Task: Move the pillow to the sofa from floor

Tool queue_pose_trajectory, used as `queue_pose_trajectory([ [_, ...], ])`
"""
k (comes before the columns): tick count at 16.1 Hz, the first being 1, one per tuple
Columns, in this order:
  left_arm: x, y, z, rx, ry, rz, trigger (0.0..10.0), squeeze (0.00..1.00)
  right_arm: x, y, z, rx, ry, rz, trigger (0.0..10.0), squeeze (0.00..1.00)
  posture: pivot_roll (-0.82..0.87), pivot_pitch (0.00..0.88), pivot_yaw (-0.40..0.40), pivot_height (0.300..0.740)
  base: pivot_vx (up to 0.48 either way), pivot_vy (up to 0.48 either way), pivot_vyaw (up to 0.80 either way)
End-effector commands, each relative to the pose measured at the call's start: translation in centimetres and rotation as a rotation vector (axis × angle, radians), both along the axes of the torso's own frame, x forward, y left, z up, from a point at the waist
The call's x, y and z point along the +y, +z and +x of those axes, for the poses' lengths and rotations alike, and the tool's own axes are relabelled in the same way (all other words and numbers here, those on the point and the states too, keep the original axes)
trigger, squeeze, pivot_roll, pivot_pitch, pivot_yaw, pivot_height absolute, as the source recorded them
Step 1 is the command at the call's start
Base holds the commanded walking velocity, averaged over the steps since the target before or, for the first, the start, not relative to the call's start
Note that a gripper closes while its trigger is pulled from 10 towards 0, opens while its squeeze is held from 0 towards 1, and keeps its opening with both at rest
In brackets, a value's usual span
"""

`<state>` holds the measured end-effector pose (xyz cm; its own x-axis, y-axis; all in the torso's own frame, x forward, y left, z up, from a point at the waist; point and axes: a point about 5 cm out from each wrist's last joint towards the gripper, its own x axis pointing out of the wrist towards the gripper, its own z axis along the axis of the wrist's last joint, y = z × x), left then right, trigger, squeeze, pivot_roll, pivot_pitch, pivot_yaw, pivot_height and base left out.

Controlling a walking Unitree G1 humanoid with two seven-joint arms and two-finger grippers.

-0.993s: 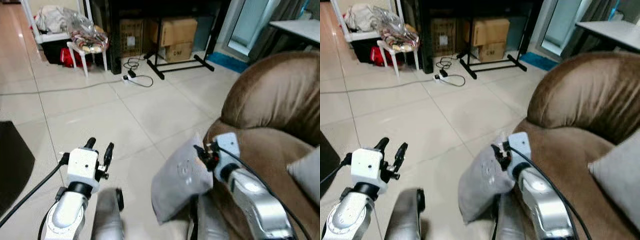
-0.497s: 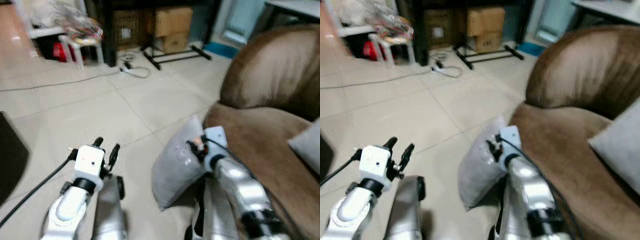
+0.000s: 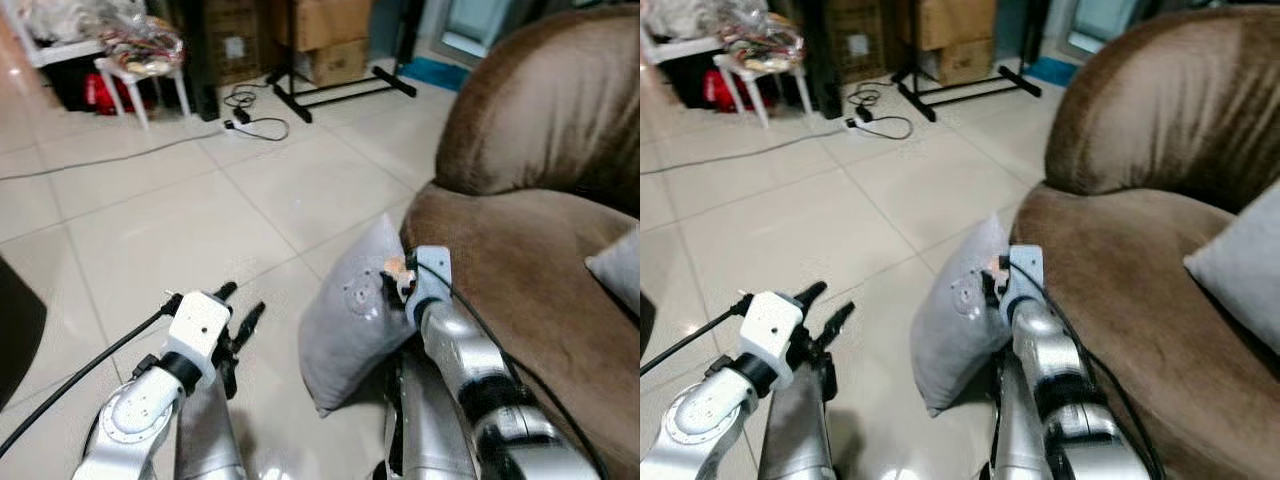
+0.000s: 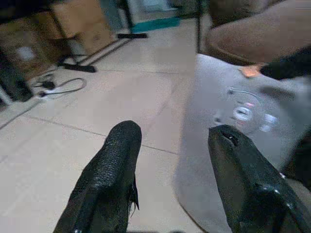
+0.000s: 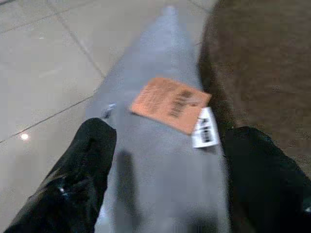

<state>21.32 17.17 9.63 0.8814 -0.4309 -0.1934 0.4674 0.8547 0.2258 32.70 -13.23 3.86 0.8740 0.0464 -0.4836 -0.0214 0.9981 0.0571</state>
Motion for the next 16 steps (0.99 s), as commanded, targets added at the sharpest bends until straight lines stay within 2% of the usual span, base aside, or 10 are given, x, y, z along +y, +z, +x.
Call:
queue_pose_trajectory([
  [1, -0.2, 0.2, -0.2, 0.010, -0.034, -0.006, 10.0, 0.00, -0.1, -0.3, 0.0, 0.012, -0.020, -0.029, 10.0, 1.00, 0.03, 0.023, -0.021, 0.445, 0.000, 0.000, 0.00],
  [2, -0.4, 0.4, -0.7, 0.030, -0.086, -0.024, 10.0, 0.00, -0.7, -0.3, 0.2, 0.021, -0.067, -0.092, 10.0, 0.38, 0.03, 0.037, -0.017, 0.445, 0.000, 0.000, 0.00],
  [3, -0.5, 0.5, -0.9, 0.042, -0.113, -0.034, 10.0, 0.00, -0.8, -0.3, 0.3, 0.025, -0.079, -0.109, 10.0, 0.00, 0.03, 0.038, -0.017, 0.445, 0.000, 0.000, 0.00],
  [7, -0.6, 0.4, -2.0, 0.105, -0.194, -0.054, 10.0, 0.00, -0.2, -1.9, -0.5, 0.129, -0.012, -0.088, 10.0, 0.00, 0.03, 0.032, -0.017, 0.445, 0.000, 0.000, 0.00],
  [8, -0.4, 0.4, -1.9, 0.104, -0.199, -0.044, 10.0, 0.00, -0.4, -2.6, -1.0, 0.164, -0.010, -0.099, 6.9, 0.00, 0.04, 0.033, -0.015, 0.445, 0.000, 0.000, 0.00],
  [9, -0.5, 0.5, -2.0, 0.106, -0.204, -0.043, 10.0, 0.00, -0.4, -2.7, -1.1, 0.168, -0.009, -0.106, 0.1, 0.00, 0.04, 0.031, -0.016, 0.445, 0.000, 0.000, 0.00],
  [13, -0.6, 0.4, -2.9, 0.173, -0.259, -0.075, 10.0, 0.00, 0.7, -2.9, -1.1, 0.174, 0.053, -0.087, 0.0, 0.00, 0.03, 0.009, -0.018, 0.445, 0.000, 0.000, 0.00],
  [16, -0.8, 0.4, -2.8, 0.184, -0.275, -0.077, 10.0, 0.00, 1.3, -2.9, -1.1, 0.169, 0.076, -0.066, 0.0, 0.00, 0.02, 0.009, -0.014, 0.445, 0.000, 0.000, 0.00],
])
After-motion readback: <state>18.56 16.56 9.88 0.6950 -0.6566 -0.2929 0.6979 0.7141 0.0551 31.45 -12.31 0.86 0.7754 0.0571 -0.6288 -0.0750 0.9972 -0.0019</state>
